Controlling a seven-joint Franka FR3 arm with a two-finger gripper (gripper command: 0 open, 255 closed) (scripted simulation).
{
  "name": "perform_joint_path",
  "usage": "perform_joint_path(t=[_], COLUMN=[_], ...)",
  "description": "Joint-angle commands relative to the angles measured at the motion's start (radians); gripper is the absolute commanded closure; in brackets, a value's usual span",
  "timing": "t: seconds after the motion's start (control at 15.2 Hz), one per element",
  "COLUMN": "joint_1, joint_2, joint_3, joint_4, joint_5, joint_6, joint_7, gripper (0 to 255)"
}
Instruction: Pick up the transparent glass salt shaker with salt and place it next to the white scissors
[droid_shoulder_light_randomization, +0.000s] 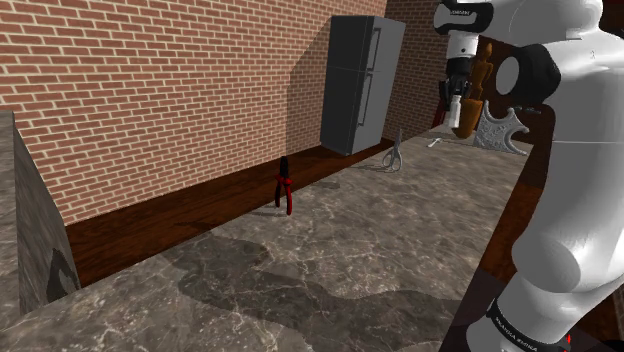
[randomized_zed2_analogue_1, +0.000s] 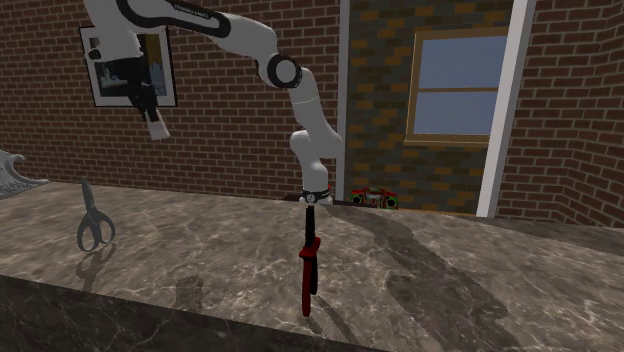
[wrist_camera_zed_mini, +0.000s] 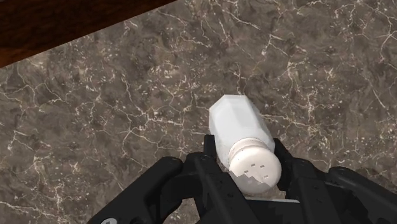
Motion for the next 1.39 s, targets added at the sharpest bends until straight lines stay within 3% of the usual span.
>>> perform_joint_path(t=[0.0,0.53,1.32], joint_1=[-0.079,-0.035,-0.005], joint_2=[0.147,0.075,0.037], joint_3=[-0.007,-0.005,-0.002], joint_4=[0.209,-0.014,-0.235], joint_5=[0.055,0.025,0.012], joint_6=[-0.068,0.085,0.268], joint_7=[-0.049,-0.036,-0.024], gripper=[255,255,255])
